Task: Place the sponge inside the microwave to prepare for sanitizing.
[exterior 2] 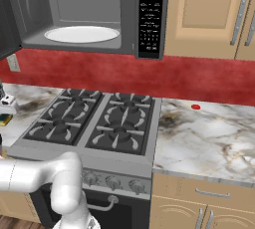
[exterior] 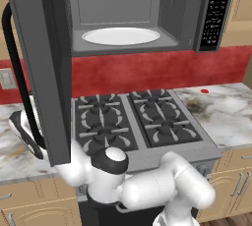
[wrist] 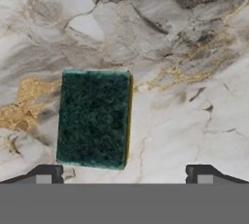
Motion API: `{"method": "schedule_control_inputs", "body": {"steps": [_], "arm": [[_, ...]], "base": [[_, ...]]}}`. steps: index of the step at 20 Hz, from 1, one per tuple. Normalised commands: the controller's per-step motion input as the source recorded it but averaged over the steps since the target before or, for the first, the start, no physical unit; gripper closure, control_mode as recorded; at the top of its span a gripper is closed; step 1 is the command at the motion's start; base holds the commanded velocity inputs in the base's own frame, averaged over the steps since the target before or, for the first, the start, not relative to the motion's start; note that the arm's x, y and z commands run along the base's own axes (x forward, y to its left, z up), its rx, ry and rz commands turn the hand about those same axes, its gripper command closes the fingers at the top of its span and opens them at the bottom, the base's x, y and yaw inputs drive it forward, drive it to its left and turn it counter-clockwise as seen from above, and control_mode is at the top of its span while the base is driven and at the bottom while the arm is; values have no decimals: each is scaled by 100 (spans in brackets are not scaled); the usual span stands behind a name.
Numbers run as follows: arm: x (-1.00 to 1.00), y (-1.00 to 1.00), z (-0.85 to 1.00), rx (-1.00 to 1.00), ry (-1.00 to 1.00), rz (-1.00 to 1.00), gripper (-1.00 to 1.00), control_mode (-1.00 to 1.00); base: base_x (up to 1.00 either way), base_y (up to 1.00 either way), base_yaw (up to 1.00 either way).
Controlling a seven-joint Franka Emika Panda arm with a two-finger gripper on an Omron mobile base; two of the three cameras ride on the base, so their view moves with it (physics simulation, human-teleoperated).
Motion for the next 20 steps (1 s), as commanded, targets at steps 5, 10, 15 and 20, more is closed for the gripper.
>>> {"method": "schedule_control_inputs", "body": {"steps": [5, 10, 15, 20], "arm": [[15, 23, -4, -3, 1, 0, -100, -100], [23, 23, -8, -4, 6, 0, -100, -100], [14, 5, -17, -2, 9, 0, -100, -100], [0, 0, -32, -1, 13, 0, -100, -100]], "base": [[0, 0, 0], [0, 0, 0], [0, 0, 0], [0, 0, 0]]}}
